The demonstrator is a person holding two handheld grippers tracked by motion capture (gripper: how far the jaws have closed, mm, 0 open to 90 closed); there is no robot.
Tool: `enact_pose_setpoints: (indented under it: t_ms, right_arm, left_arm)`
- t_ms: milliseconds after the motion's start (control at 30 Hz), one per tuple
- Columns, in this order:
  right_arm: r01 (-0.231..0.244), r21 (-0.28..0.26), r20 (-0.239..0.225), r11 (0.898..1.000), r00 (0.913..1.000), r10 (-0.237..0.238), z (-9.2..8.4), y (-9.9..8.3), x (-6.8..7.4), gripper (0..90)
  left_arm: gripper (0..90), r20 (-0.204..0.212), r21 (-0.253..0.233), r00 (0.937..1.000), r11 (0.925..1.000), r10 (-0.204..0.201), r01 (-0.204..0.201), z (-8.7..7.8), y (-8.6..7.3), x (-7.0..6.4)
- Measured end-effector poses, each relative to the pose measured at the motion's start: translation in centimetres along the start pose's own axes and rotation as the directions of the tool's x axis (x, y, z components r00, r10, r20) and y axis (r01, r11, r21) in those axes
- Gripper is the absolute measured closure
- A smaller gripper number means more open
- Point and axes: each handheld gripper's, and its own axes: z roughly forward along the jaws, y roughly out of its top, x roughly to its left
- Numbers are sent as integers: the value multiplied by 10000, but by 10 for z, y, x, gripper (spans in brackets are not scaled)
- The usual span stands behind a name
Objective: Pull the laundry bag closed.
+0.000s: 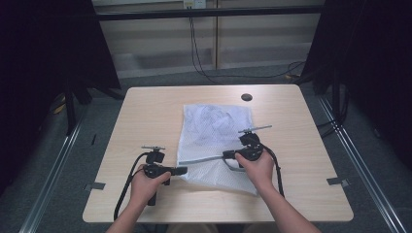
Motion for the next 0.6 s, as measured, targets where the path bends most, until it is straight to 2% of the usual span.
enact_pose_setpoints:
  t_ms: [233,300,433,600]
  right_arm:
    - [41,53,36,10000,10000,-42,1,0,0,868]
    - [71,70,112,10000,9999,-72,1,0,0,868]
    - [28,53,286,10000,9996,-29,-3,-1,-4,868]
    - [10,1,213,10000,9998,-10,-7,-1,-6,868]
  left_arm:
    - [891,-32,24,10000,10000,-49,49,0,0,0]
    - [891,-225,52,9997,10000,-16,18,-1,0,1]
    - [891,-140,-66,9999,9999,-97,96,-4,1,2]
    - [891,-146,-43,9999,10000,-42,41,-3,1,2]
